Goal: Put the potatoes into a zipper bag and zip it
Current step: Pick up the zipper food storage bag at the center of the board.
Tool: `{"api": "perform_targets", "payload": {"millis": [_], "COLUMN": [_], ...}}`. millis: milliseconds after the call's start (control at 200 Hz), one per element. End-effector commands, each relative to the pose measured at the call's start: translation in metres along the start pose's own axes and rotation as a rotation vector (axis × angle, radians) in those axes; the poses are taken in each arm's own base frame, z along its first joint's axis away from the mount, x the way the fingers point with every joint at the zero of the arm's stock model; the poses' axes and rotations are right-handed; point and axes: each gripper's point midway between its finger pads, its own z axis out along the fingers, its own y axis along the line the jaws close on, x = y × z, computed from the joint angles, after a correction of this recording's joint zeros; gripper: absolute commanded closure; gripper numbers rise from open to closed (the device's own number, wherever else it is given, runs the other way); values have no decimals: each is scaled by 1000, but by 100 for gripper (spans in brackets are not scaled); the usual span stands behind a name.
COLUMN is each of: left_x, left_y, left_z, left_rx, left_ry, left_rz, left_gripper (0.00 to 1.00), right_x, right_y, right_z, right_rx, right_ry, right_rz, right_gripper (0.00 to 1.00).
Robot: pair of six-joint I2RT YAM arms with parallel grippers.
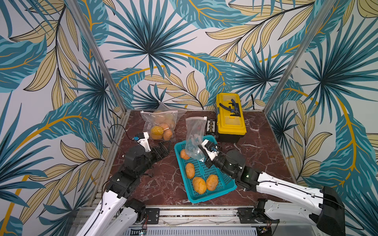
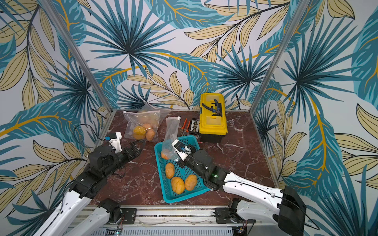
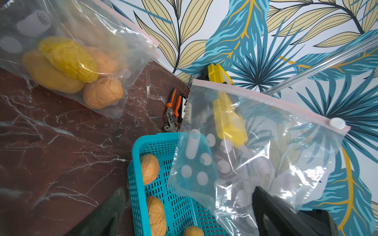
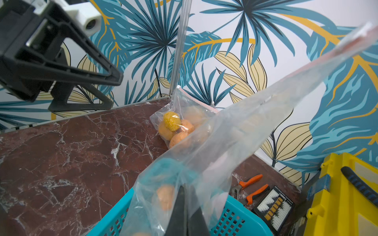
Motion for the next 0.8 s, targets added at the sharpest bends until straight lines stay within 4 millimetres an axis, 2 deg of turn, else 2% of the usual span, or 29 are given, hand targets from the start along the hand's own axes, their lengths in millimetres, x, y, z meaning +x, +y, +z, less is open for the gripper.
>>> {"api": "perform_targets", "payload": {"millis": [0,160,325,551,706,796], "left_x": [-8,-9,-8,-19,-11,-14], "left_y": [-31,-46,-60,-71,-75,-77], "left_z": [-5,7,29,68,98,112], "left_rx": [93,112,119,84,82,72], "left_ry": [25,85,170,218,324,336], "left_rz": [-35,-68,-101,-166,-215,-223], "left_gripper": [3,4,6,6,8,10], "right_x": [-18,-6,4,22,28,30], "right_y": [-11,-7,6,16,18,19], "right_z": [-9,-13,-22,-27,-32,-33], "right_rx": [73,85,58,31,28,24], "right_ry": [-118,-130,-166,-176,-178,-176], "right_rz": [-53,-75,-126,-156,-173,-179], "right_gripper": [100,100,100,100,100,100]}}
